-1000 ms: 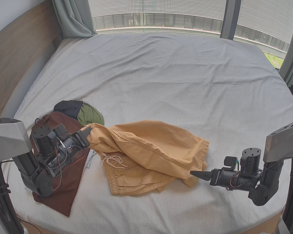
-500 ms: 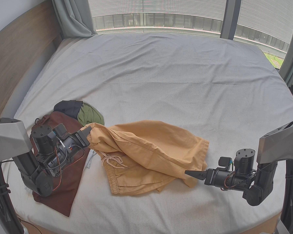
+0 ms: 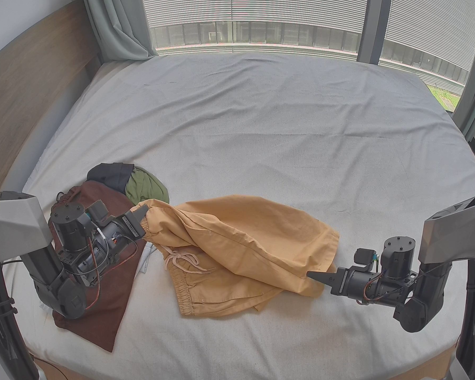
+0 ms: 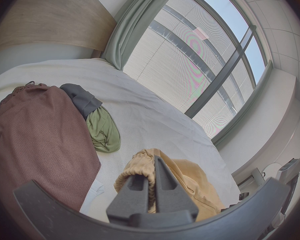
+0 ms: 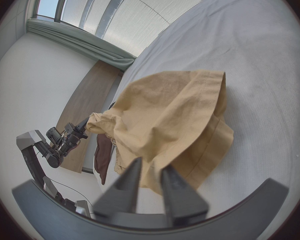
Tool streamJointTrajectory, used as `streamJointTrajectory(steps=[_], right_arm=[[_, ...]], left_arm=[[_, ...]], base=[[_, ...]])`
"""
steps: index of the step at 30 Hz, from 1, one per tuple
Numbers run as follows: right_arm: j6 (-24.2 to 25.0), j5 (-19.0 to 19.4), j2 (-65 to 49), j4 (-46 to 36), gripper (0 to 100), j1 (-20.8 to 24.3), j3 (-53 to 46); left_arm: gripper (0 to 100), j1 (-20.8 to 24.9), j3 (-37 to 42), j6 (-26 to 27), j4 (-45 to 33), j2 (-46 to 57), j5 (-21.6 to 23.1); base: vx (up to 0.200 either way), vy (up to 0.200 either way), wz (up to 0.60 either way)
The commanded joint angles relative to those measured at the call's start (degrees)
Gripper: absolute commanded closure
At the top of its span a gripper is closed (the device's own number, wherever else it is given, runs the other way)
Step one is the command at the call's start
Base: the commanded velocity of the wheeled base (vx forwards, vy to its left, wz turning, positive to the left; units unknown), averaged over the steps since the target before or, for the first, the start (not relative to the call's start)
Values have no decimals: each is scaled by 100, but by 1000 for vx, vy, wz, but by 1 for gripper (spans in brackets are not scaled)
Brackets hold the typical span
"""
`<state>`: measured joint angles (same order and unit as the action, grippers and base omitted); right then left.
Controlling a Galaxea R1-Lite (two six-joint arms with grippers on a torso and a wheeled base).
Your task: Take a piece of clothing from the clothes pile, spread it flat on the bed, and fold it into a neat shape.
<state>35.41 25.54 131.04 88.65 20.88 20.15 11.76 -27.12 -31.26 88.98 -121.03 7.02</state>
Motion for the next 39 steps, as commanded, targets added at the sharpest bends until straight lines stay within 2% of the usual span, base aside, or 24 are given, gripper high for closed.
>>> streamJointTrajectory(steps=[1, 10, 13, 19, 23, 31, 32, 39], right_arm=[[1, 4, -368, -6, 100, -49, -29], [27, 39, -887, -23, 100, -392, -29], [176, 92, -1124, -23, 100, -559, -2], [370, 856, -1238, -32, 100, -990, -108], [598, 1006, -1168, -23, 100, -946, -90], [625, 1014, -966, -14, 100, -770, -73], [625, 1014, -966, -14, 0, -752, -73], [625, 1006, -852, -14, 0, -594, 15]], left_arm=[[100, -7, -3, -3, 14, -35, 1], [100, 1, -3, -12, 14, -61, 1], [100, -7, -12, -21, 14, -61, 1], [100, 1, -12, -12, 14, -61, 1], [100, 10, -3, -12, 14, -70, 1], [100, 19, -12, -12, 14, -61, 1], [100, 19, -12, -12, 14, -61, 1], [100, 10, -12, -12, 14, -52, 1]], base=[[0, 0, 0], [0, 0, 0], [0, 0, 0], [0, 0, 0], [0, 0, 0], [0, 0, 0], [0, 0, 0], [0, 0, 0]])
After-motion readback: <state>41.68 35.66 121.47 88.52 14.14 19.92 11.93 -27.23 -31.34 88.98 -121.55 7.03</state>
